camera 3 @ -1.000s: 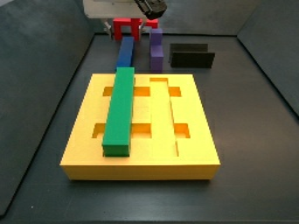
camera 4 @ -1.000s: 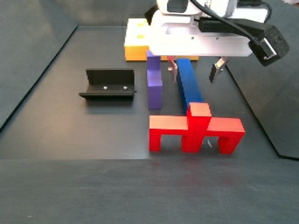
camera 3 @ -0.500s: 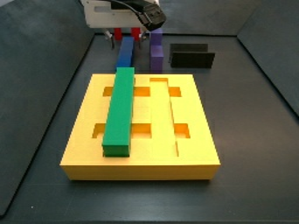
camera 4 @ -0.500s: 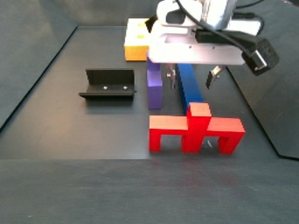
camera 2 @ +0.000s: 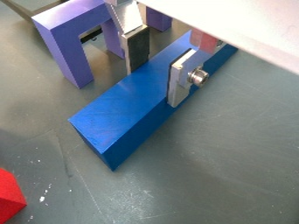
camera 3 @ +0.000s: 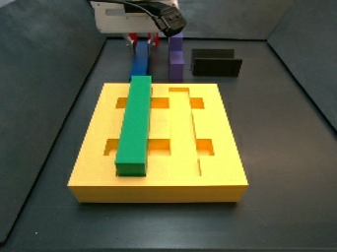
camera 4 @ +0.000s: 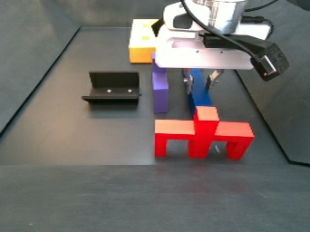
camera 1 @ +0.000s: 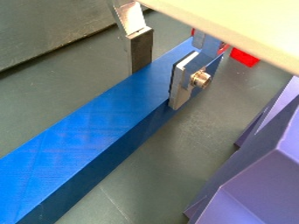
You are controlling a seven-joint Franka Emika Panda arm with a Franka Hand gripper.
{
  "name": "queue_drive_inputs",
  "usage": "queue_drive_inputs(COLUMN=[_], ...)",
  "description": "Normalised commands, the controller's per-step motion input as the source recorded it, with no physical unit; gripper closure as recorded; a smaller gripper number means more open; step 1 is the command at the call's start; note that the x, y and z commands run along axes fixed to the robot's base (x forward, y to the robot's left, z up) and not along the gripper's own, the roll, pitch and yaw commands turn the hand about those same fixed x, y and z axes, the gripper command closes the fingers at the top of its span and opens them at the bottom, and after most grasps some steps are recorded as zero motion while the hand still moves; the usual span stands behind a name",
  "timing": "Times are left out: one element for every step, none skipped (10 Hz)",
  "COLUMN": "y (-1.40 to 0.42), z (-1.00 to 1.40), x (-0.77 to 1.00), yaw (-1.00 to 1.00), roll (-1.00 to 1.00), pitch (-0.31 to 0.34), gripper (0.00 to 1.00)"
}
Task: Pick up the blue object. Move up. Move to above the board. Insert the blue object.
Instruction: Pick up the blue object.
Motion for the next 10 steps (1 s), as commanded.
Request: queue_drive_inputs(y=[0.0, 0.0, 0.0, 0.0, 0.0, 0.0, 0.0, 0.0, 0.0, 0.0], z=[0.0, 0.0, 0.0, 0.0, 0.0, 0.0, 0.0, 0.0, 0.0, 0.0], x=[0.0, 0.0, 0.0, 0.0, 0.0, 0.0, 0.0, 0.0, 0.0, 0.0], yaw=[0.0, 0.0, 0.0, 0.0, 0.0, 0.0, 0.0, 0.0, 0.0, 0.0], roll=[0.0, 0.0, 0.0, 0.0, 0.0, 0.0, 0.0, 0.0, 0.0, 0.0], pitch=[0.0, 0.0, 0.0, 0.0, 0.0, 0.0, 0.0, 0.0, 0.0, 0.0], gripper=[1.0, 1.0, 1.0, 1.0, 1.0, 1.0, 1.0, 1.0, 1.0, 1.0])
